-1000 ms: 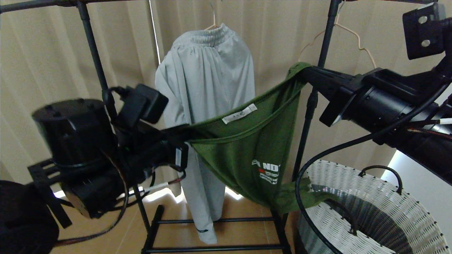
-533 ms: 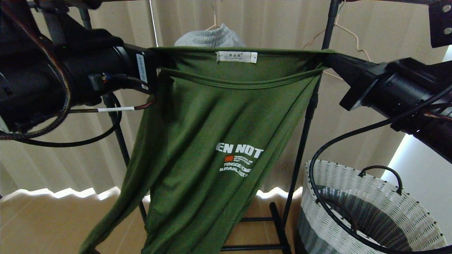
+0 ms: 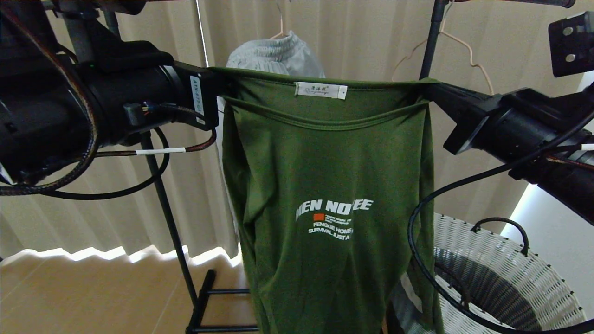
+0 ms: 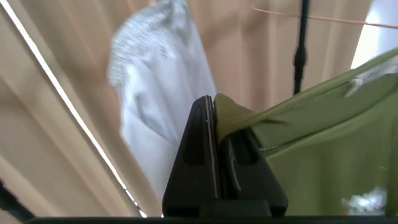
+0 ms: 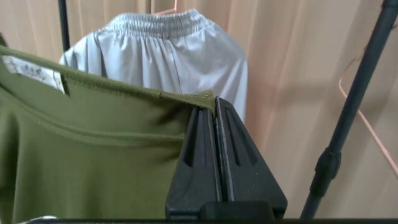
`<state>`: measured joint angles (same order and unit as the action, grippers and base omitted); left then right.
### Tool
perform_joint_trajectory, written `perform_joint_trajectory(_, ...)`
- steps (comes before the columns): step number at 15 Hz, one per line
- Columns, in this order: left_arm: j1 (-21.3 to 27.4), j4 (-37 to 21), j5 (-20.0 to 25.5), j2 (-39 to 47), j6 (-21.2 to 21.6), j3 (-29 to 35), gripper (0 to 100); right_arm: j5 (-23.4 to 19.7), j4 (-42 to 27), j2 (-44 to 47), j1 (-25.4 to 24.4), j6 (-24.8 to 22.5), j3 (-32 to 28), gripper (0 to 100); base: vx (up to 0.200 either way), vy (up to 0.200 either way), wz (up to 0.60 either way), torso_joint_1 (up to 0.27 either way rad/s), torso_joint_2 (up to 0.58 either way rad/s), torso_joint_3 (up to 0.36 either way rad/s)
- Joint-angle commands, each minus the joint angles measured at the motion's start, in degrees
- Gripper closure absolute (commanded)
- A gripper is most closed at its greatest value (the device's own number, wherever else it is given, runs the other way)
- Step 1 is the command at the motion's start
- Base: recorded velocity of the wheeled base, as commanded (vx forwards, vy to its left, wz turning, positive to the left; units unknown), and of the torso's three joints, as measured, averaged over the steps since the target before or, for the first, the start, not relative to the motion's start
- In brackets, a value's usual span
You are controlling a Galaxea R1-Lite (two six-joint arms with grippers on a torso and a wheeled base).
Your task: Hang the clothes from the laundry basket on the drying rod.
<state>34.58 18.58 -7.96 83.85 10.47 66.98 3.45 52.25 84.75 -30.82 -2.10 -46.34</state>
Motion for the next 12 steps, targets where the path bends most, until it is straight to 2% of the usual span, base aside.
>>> perform_joint_trajectory(1,0.22,0.05,-0.04,-0.26,-0.01,-0.88,100,0.07,0.05,0.86,-0.03,-0.01,0.02,100,0.000,0.000,0.00,0.000,0.00,0.000)
perform_joint_trajectory(8,2.42,0.14,0.14,-3.51,-0.19,-5.89,100,-0.29,0.13,2.17,2.34,0.25,0.02,100,0.000,0.000,0.00,0.000,0.00,0.000)
perform_joint_trajectory(12,3.65,-1.00,0.84,-8.26,-3.97,-7.47,100,-0.29,4.35,6.92,2.43,0.25,-2.71,100,0.000,0.000,0.00,0.000,0.00,0.000)
